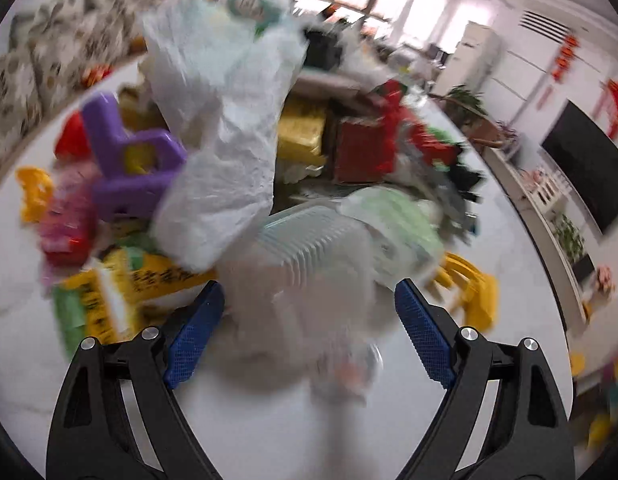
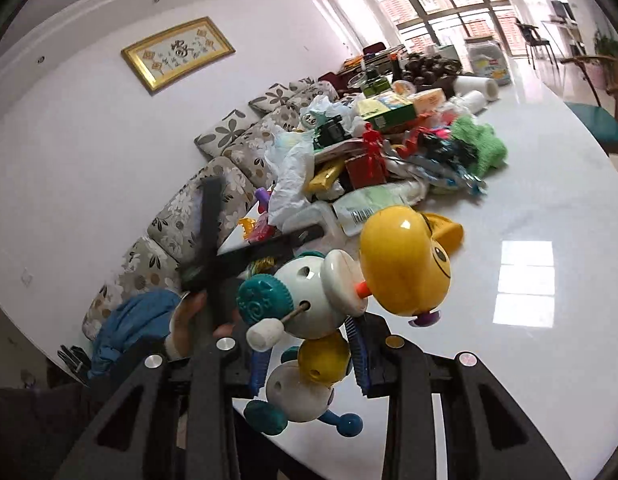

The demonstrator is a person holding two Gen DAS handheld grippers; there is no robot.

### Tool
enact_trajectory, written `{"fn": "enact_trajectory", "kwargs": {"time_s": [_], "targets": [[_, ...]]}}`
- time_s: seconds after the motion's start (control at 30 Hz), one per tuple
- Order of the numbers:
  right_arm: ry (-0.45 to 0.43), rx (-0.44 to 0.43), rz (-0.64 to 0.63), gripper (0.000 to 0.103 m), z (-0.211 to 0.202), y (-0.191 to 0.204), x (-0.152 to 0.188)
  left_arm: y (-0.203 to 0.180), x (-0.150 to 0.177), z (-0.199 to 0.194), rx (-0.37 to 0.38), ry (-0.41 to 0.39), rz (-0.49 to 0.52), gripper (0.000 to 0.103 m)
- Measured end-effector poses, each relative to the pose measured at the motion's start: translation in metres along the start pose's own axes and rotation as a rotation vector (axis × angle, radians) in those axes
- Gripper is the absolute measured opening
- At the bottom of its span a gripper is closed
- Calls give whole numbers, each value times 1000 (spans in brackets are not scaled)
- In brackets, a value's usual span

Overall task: Collect trash
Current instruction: 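Grasp the clear plastic container with left tool while right tool holds snowman toy, then carry the snowman and container down into the bin and open both tools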

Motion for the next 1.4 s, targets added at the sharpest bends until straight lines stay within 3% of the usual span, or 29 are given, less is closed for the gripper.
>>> {"fn": "enact_trajectory", "kwargs": {"time_s": [0.07, 0.17, 0.3, 0.47, 0.57, 0.7, 0.8, 0.87, 1.1, 1.17, 1.2, 1.27, 1.33, 1.4], "targets": [[-13, -27, 17, 33, -3, -4, 10, 1, 1, 4, -17, -17, -8, 68], [-36, -32, 3, 33, -1, 3, 19, 0, 13, -22, -7, -79, 30, 64], [-51, -45, -47, 33, 3, 20, 29, -8, 47, -91, 11, -211, 129, 65], [-53, -64, -123, 33, 3, 49, 39, -20, 122, -189, 26, -391, 333, 66], [-63, -82, -166, 33, -3, 68, 48, -23, 159, -221, -10, -435, 406, 66], [-56, -89, -206, 33, -7, 84, 63, -11, 202, -240, -1, -417, 422, 66], [22, -102, -230, 33, 2, 88, 90, 3, 238, -224, 8, -315, 428, 67], [121, -92, -238, 33, 19, 86, 117, 16, 263, -199, 3, -211, 434, 67], [478, -50, -174, 33, 117, 43, 194, 61, 313, -76, -1, 187, 379, 68], [592, -56, -122, 34, 148, 26, 212, 70, 322, -43, -32, 286, 359, 73], [647, -43, -84, 36, 166, 14, 221, 75, 325, -28, -40, 337, 347, 78], [766, -25, -8, 59, 197, -11, 239, 85, 330, -1, -43, 442, 316, 83], [830, 66, 8, 61, 212, -27, 249, 92, 333, 14, -30, 515, 299, 83], [856, 74, 2, 62, 216, -34, 253, 97, 333, 25, -36, 565, 284, 83]]}}
Point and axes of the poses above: each gripper's, at about its wrist camera, not at the fingertips, and z roughly the way its jaws point, y to its left, x to its underside, the point moved 2 cm from there along z, roughly the way its jaws point, and after that the axes turned 7 degrees about y, right-handed, at the moved point
